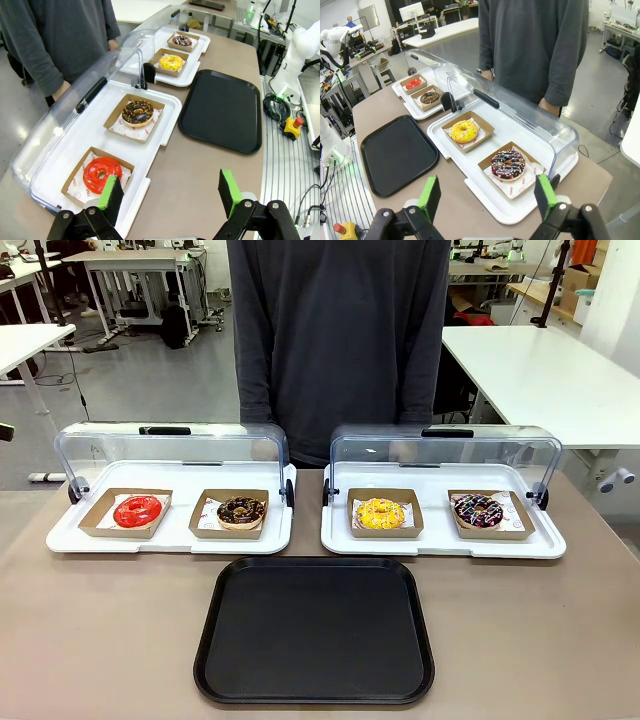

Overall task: Move the third donut from the left to the tray.
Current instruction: Pick up the Paper togo box containing the Donut indicated by the person and place it on the Handle tray.

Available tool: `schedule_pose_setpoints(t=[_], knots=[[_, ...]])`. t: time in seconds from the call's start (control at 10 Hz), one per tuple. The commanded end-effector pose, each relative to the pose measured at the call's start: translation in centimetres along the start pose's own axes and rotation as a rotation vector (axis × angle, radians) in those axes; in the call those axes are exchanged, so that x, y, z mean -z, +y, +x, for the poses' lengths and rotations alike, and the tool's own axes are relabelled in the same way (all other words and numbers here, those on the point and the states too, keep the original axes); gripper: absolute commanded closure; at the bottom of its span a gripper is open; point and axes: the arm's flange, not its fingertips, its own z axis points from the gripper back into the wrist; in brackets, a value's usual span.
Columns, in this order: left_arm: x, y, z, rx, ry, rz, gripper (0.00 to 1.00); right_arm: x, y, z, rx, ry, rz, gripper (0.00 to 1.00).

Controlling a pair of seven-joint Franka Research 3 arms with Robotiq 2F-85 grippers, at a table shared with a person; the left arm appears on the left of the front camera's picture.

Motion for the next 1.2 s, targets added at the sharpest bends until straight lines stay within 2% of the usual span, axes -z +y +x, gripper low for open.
schedule_pose_setpoints(t=[0.0, 1.1], knots=[[-0.12, 0.09, 0.12, 0.006, -0.004, -0.004, 0.00, 0.20, -0.32, 0.23, -0.024, -0.028, -0.002, 0.00], [-0.12, 0.09, 0.12, 0.006, -0.004, -0.004, 0.00, 0.20, -0.32, 0.23, -0.024, -0.028, -0.002, 0.00]])
